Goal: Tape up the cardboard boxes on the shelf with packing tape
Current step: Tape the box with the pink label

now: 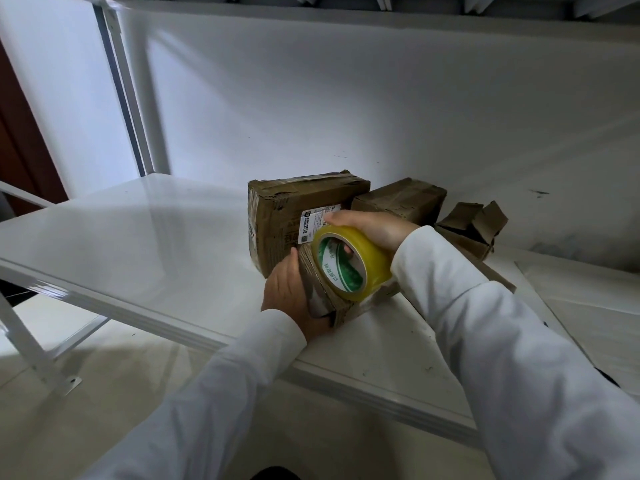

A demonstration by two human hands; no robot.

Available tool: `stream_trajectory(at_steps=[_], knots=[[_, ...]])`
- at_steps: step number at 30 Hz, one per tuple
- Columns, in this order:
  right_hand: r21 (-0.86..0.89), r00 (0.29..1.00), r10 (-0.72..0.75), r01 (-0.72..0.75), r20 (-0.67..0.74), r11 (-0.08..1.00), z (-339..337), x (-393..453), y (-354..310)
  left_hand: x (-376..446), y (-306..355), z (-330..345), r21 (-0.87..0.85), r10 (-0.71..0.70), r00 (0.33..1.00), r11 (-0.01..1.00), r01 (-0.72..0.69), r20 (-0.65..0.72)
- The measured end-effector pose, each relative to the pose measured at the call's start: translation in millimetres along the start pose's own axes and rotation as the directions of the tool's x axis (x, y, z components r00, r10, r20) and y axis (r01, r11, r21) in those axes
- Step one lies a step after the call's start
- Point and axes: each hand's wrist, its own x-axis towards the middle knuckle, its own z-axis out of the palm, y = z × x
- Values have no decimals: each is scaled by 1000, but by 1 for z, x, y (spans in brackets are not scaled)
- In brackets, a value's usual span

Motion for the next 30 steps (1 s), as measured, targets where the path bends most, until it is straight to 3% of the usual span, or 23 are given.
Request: stream_trajectory(at_steps=[4,7,9,13,15,19,24,30], knots=[[-12,997,-67,66,-38,998,1,5,4,0,-2,-2,22,10,1000,1000,-9,-27],[168,978,-209,205,8,964,4,2,11,1,-7,-4,64,3,994,998,3,-105],[205,959,-280,285,-54,937,10,3,22,1,-10,-5,39,-40,992,998,45,-119],[-105,929,-370,367,-10,924,24,11,59,2,-17,0,24,-142,987,989,144,-80],[-312,919,-393,385,38,869,23,13,71,3,-21,4,37,-174,984,984,175,-39],[-601,910,-414,320,-20,732,20,22,80,9,-26,6,45,-192,981,980,191,16],[-671,856,-480,241,-194,701,33,25,90,13,-33,2,152,-142,980,981,120,141],[-702,807,-546,253,-226,665,38,24,94,10,-29,9,226,-124,992,968,114,32]])
